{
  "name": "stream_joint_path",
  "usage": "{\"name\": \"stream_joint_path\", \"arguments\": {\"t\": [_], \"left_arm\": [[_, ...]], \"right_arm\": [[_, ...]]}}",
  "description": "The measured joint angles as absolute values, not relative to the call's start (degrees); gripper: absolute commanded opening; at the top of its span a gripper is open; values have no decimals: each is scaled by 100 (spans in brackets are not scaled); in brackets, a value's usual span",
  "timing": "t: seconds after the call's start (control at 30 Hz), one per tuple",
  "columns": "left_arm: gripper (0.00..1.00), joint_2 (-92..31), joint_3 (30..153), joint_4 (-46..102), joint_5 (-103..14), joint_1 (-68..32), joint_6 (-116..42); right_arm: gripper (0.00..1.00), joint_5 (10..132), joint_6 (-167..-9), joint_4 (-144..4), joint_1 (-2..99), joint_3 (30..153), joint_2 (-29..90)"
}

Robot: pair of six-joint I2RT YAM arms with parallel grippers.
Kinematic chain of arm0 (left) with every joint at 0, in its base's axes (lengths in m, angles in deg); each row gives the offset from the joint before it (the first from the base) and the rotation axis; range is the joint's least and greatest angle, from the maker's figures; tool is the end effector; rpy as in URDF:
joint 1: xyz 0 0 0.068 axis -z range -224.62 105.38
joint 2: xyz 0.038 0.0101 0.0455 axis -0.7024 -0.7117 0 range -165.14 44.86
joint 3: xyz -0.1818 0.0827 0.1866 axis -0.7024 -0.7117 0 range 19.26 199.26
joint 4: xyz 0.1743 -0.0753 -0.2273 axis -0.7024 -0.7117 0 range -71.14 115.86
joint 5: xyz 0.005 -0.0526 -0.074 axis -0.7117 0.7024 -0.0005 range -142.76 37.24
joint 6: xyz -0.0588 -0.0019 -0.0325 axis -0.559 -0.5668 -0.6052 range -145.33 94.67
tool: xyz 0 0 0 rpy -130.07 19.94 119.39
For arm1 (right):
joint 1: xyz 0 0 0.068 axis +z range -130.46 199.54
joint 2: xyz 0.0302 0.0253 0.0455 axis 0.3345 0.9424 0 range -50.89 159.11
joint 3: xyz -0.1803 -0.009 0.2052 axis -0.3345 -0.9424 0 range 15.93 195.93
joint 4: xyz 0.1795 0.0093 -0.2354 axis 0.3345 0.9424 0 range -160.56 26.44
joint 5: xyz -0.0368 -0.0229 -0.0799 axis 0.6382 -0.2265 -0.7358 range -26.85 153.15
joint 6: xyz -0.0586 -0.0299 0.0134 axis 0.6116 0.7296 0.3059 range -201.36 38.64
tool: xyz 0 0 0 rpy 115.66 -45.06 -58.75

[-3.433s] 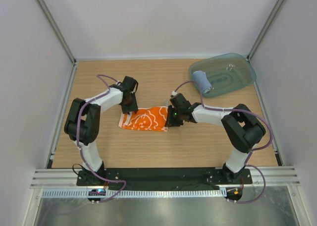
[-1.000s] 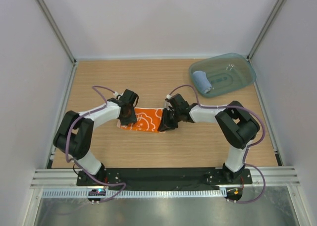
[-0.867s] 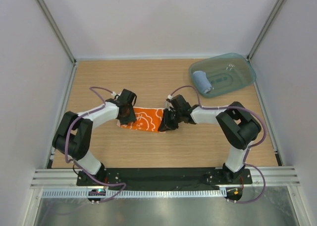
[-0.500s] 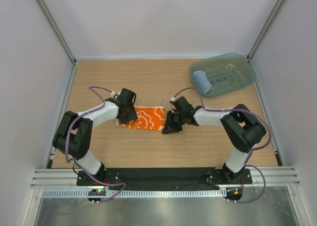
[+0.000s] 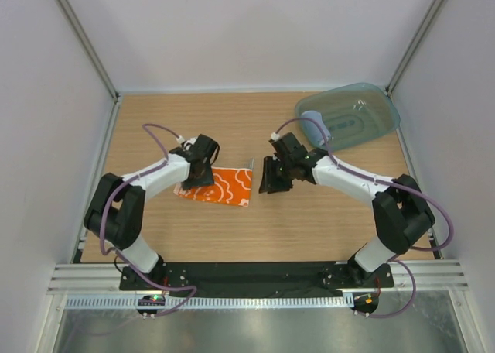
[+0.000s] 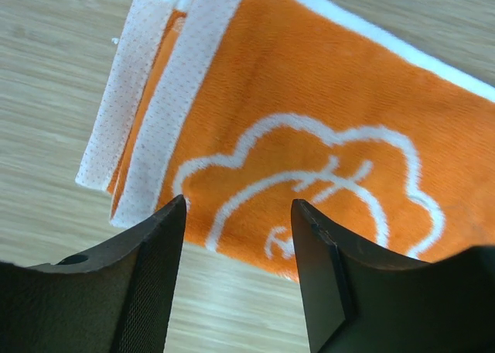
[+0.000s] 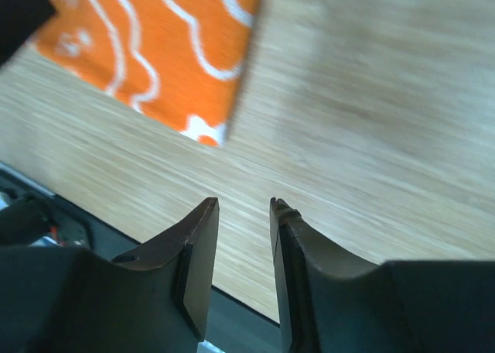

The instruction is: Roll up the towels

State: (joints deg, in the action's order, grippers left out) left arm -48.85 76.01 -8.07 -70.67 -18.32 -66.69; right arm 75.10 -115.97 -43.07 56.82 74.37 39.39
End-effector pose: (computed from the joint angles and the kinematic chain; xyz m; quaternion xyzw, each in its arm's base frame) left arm 0.3114 -0.1355 0.1379 -0.1533 0.9623 0.0362 0.2218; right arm 0.2771 0.2249 0.1716 -0.0499 0.9582 0.2357 0.1540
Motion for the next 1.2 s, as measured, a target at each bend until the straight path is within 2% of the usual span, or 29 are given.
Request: {"name": "stream_joint_path", "arguments": {"t": [0.1, 0.27, 0.6, 1.0, 1.1, 1.17, 1.2], "left_arm": [[60, -4822, 7931, -1094, -7375, -1489, -6584], [60, -4616, 8363, -1350, -7854, -879, -6505], [59, -3915, 8066, -1516, -8182, -142, -6538], [59, -4009, 7922, -1472, -8357, 704, -6503], [59, -4140, 7929, -1398, -8422, 999, -6407], [58, -4288, 7974, -1360, -8431, 1206, -6365], [57, -4380, 8014, -1334, -8431, 1287, -6354]], "right_arm": [[41, 7597, -11575, -4327, 5678, 7898, 4064], [33, 7951, -11652, -4766, 5560, 8469, 4759], [27, 8594, -11923, -5474, 5179, 8816, 6407], [22, 8351, -11940, -5737, 5116, 8263, 6066], [24, 8152, -11942, -5647, 5120, 8005, 5808], [36, 7997, -11912, -5431, 5120, 7937, 5653], [46, 7870, -11864, -5306, 5120, 7937, 5581]]}}
